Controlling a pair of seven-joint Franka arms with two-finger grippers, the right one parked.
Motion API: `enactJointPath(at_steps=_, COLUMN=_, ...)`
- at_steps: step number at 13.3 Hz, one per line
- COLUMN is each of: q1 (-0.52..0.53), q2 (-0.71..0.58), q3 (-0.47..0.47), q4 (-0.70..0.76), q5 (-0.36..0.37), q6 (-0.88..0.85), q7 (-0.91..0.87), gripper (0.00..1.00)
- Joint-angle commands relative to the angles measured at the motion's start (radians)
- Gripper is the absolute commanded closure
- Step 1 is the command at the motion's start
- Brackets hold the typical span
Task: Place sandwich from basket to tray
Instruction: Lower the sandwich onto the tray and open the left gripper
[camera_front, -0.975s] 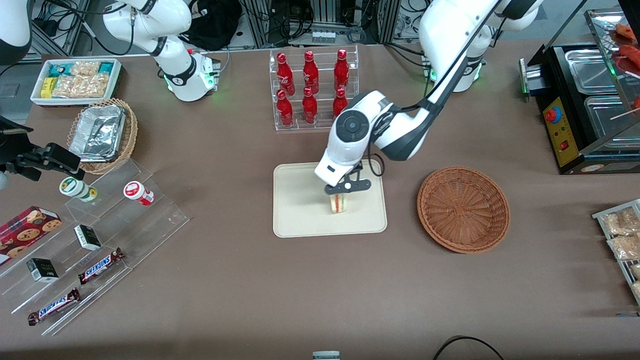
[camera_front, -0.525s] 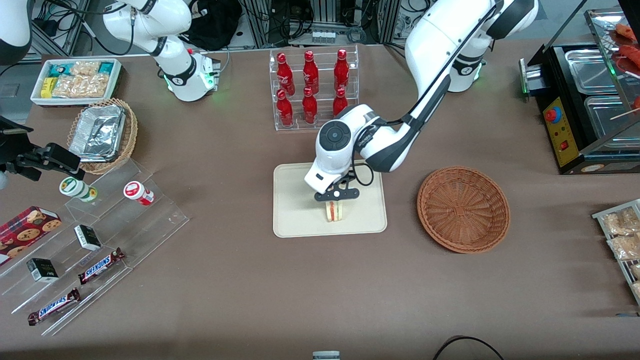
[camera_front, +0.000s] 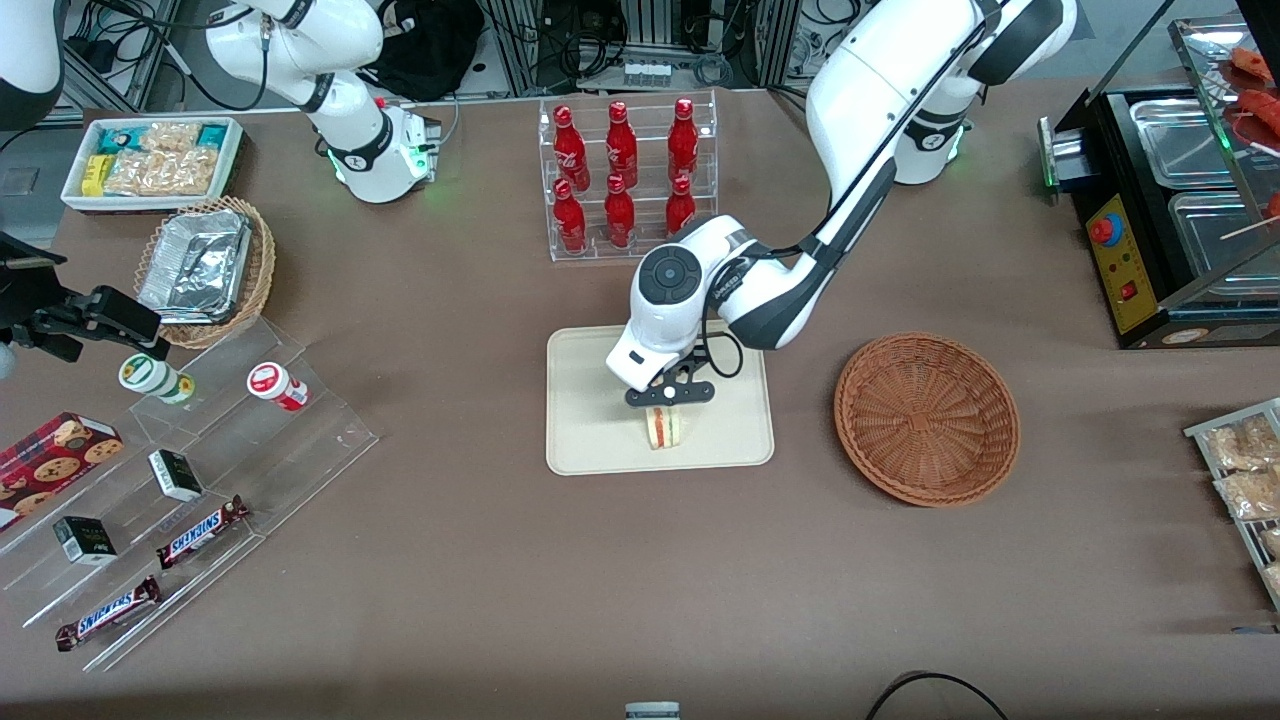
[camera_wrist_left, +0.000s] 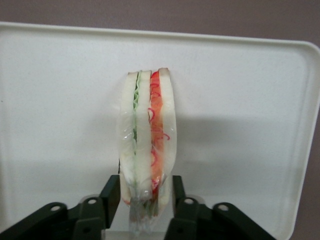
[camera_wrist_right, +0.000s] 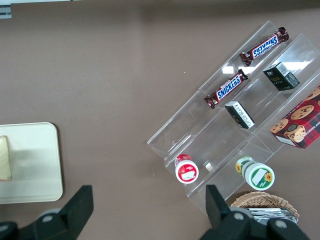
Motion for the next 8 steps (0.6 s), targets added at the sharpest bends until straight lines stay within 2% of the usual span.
enactJointPath(at_steps=1, q1=-0.003, q2=-0.131, q3=0.016, q4=-0.031, q5=0.004, q6=-0.086, q7=-0.034, gripper=0.00)
enactJointPath(at_steps=3, q1=0.064, q2=-0.235, q3=0.013, q4=-0.043, q5=-0.005, q6=-0.192, q7=-0.059, gripper=0.00)
enactJointPath(at_steps=8, q1=0.219, q2=-0.481, q3=0.015, q4=-0.126, q5=-0.025, q6=-0.290, q7=-0.051, gripper=0.00)
